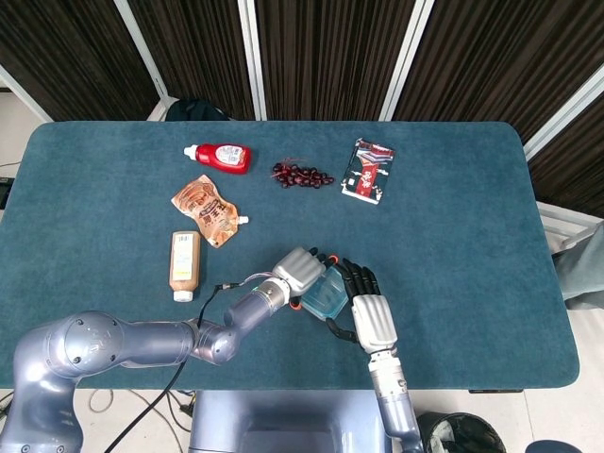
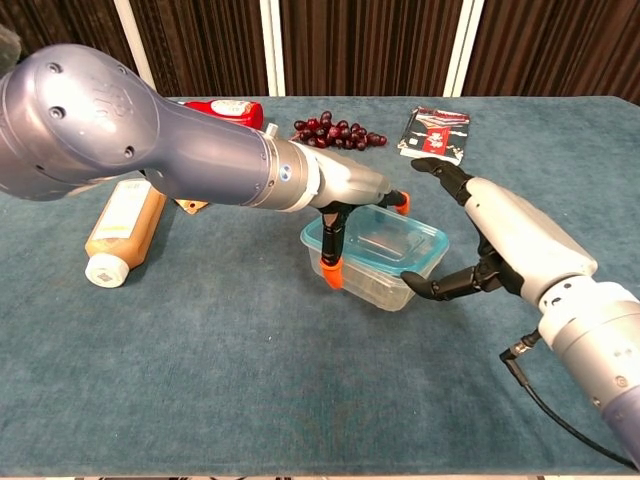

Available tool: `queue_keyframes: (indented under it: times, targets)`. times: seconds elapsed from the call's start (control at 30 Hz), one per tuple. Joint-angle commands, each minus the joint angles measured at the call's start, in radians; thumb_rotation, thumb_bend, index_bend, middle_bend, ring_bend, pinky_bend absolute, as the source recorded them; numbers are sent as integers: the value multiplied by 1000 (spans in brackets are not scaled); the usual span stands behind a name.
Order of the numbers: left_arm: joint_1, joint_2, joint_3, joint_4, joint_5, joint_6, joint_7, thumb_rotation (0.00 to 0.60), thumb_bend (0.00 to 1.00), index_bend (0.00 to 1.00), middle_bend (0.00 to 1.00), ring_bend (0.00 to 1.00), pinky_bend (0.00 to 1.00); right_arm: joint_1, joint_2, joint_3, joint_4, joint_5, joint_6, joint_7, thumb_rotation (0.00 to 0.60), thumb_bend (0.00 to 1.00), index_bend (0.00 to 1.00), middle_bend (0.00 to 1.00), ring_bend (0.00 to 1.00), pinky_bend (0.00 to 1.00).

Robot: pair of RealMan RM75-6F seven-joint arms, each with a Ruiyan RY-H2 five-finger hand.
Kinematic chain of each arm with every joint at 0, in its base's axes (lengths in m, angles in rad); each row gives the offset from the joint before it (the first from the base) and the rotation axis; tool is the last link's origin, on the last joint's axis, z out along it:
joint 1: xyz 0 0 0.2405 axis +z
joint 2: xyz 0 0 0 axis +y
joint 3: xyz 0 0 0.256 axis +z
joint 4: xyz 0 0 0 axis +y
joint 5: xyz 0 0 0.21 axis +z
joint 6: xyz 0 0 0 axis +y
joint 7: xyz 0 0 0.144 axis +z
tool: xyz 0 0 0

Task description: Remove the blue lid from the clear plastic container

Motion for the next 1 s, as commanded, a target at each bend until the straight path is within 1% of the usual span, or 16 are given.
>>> queue_keyframes:
  times: [0.03, 0.2, 0.33, 0.73, 1.0]
  targets:
    - [-3, 3, -1, 2, -1, -13, -16, 600, 15, 0, 170, 153, 287, 5, 8, -16, 30, -30, 2, 3, 600, 393, 0, 0, 0, 0]
    - [-10, 11, 2, 6, -8, -40, -38, 600, 15, 0, 149, 147, 279, 9, 8, -33, 74, -65, 8, 11, 600, 392, 0, 0, 0, 0]
    - [-17, 15, 5, 11, -7, -52, -56, 600, 16, 0, 149, 148, 280, 10, -2, -32, 102, -75, 12, 17, 600, 393, 0, 0, 0, 0]
    - [-26, 9, 24, 31, 16, -79, -105, 600, 16, 0, 150, 148, 280, 22, -30, -3, 148, -72, 11, 7, 600, 393, 0, 0, 0, 0]
    - [-30, 2, 34, 40, 32, -81, -128, 600, 15, 0, 149, 148, 280, 24, -42, 19, 140, -55, 9, 12, 600, 393, 0, 0, 0, 0]
